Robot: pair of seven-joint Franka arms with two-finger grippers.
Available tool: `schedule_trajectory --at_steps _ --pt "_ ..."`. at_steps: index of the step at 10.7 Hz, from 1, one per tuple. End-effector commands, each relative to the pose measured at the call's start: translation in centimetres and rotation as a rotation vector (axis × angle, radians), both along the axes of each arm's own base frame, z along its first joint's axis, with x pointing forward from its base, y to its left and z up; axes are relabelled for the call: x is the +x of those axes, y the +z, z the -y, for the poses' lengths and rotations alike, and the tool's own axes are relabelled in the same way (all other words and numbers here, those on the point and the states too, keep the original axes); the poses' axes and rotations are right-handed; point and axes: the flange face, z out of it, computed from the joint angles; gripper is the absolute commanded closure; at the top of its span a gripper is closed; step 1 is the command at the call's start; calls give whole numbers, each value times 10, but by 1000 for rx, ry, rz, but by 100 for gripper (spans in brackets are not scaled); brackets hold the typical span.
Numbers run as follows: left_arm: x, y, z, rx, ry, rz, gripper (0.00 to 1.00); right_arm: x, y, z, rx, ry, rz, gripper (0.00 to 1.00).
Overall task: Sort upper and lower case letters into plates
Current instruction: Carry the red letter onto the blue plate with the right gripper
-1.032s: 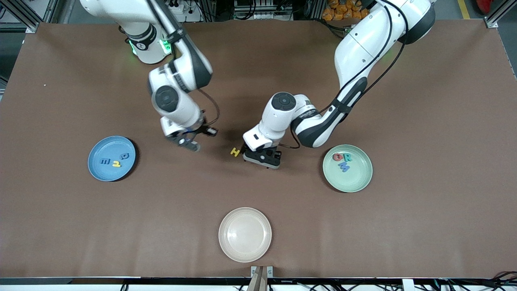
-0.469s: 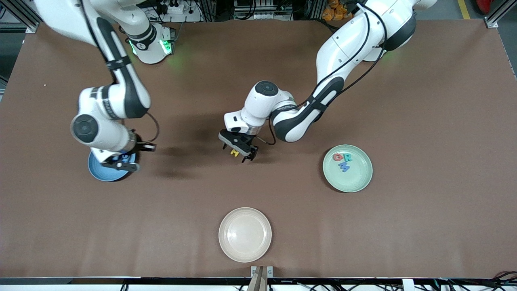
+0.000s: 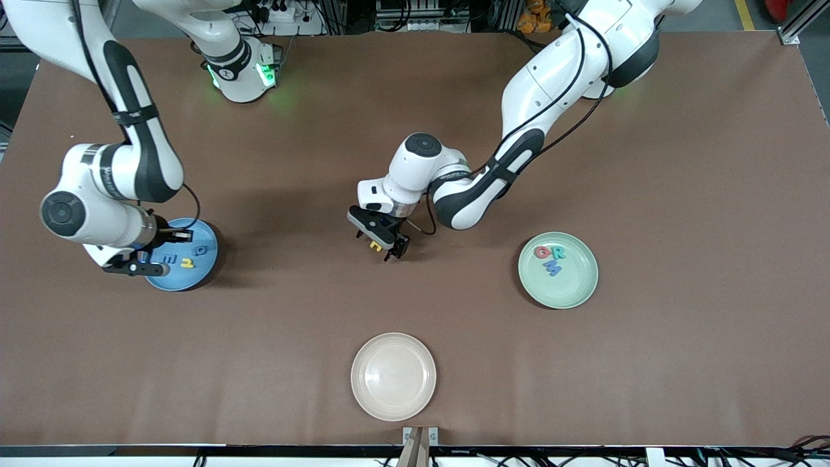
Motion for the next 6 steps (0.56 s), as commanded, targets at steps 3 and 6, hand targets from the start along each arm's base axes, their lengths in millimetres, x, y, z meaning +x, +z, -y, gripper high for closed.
schedule_trajectory --at_steps 3,6 --pt "-8 -21 5 8 11 -14 0 -1 -17 24 -7 -10 -15 0" --pt "-8 -26 2 18 12 -18 7 1 -11 23 -5 -8 -7 0"
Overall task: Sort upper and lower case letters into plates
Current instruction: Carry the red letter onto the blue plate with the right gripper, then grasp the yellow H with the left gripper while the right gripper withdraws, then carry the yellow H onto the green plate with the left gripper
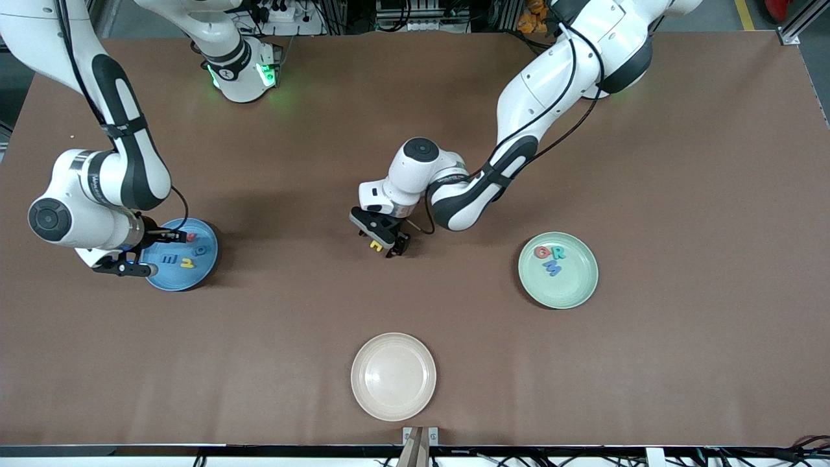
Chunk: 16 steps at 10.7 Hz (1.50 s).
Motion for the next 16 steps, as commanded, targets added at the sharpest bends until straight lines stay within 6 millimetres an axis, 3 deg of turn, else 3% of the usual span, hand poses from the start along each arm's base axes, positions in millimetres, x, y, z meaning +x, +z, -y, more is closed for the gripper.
schedule_trajectory --at_steps 1,2,6,7,9,11,13,14,16 --pt "-1 -16 -2 41 18 -5 30 3 13 -4 9 46 17 0" --pt "-1 -17 -3 68 31 -16 44 3 22 -5 28 75 30 0" --pt "-2 -25 -6 103 40 -26 52 -5 91 -39 50 135 58 0" --pt "-2 -25 -6 102 41 -27 59 -9 111 -48 50 154 70 0" --pt "1 -19 -7 117 49 -24 100 -17 152 -56 42 169 105 0" --pt "10 -14 -16 207 74 -33 100 -18 191 -65 34 188 161 0" --pt "10 -1 -18 275 90 -86 100 -5 244 -73 29 201 203 0" --pt "15 12 -23 301 90 -115 100 2 271 -80 25 212 235 0" --pt "40 49 -47 350 44 -193 100 7 304 -84 25 216 266 0"
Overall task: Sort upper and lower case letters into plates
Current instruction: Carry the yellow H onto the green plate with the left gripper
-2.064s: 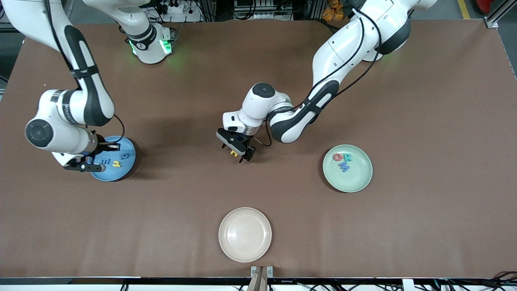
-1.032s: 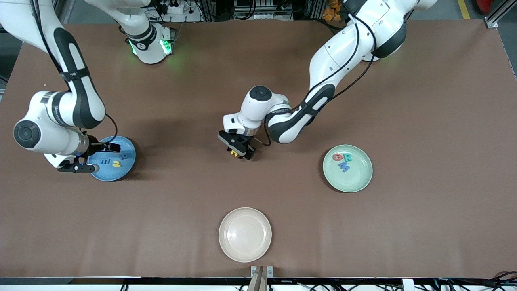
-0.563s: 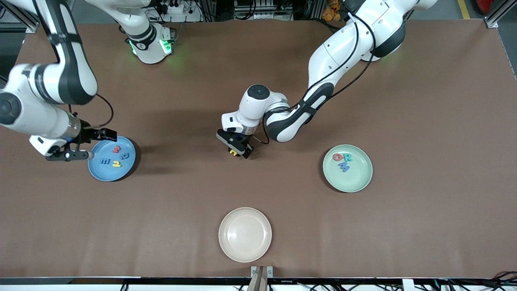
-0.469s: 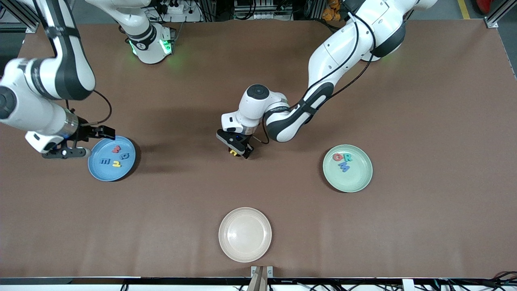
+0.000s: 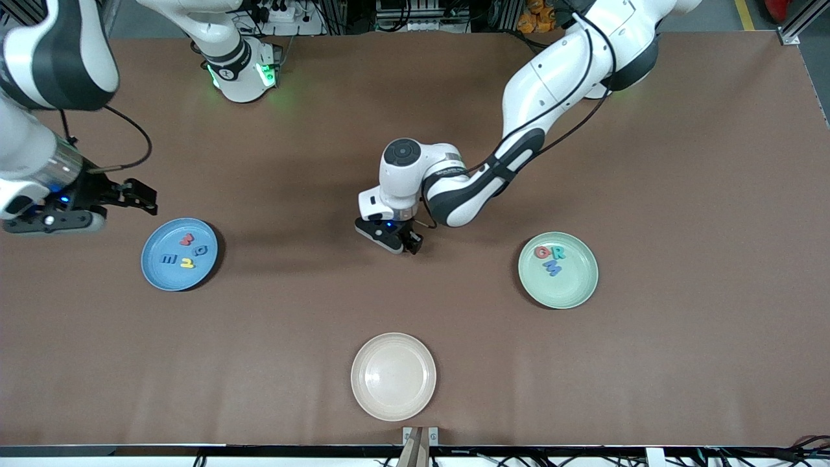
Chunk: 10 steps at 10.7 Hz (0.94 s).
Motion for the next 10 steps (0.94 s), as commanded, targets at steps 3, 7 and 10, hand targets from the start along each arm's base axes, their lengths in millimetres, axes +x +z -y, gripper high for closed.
schedule_trajectory --at_steps 3,7,10 --pt "47 74 -66 75 -118 -175 100 0 67 -5 -4 51 -1 0" --pt "100 125 -162 137 -308 -277 100 -7 95 -4 51 63 -2 0" --pt "127 130 -255 190 -414 -375 100 -10 113 3 37 45 23 0"
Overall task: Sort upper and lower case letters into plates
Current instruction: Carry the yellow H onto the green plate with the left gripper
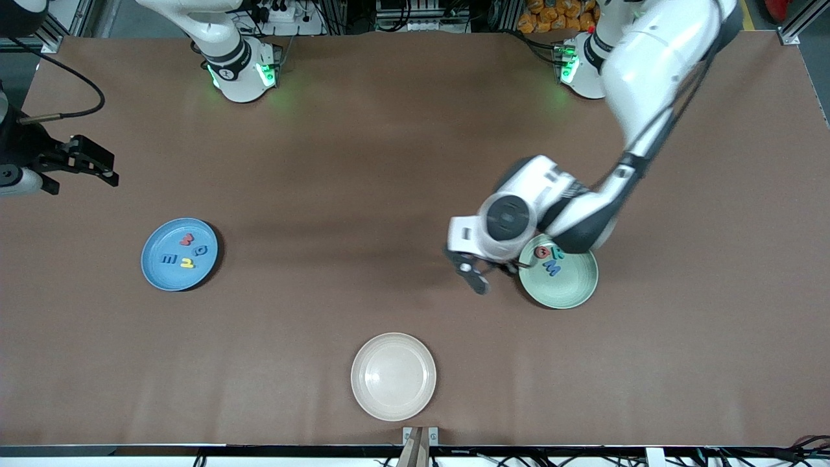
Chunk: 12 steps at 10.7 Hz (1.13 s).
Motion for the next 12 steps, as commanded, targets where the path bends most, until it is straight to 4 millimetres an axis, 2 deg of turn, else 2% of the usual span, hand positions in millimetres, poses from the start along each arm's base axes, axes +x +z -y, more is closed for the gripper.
schedule_trajectory --at_steps 1,3,5,6,7,8,9,10,12 --pt "1 -11 -67 45 -46 -72 100 -2 15 10 8 -14 12 0" --pt "13 -31 -115 83 -74 -96 100 -2 15 20 8 -76 12 0" --pt "9 -58 -153 85 -78 -81 100 -2 15 27 -13 -93 9 0" --pt "9 -64 -163 79 -77 -68 100 -3 23 29 -34 -103 21 0" --pt "9 -65 -161 61 -67 -74 100 -3 23 31 -35 -126 22 0" --pt "9 -67 -162 49 -52 -78 94 -3 25 32 -33 -131 25 0" --pt "10 -66 -164 48 -37 -76 42 -2 31 31 -31 -131 38 0" --pt "11 -63 -164 47 -20 -73 0 -1 31 30 -25 -128 40 0" --pt "17 -26 -176 79 113 -12 0 1 30 30 -23 -129 40 0"
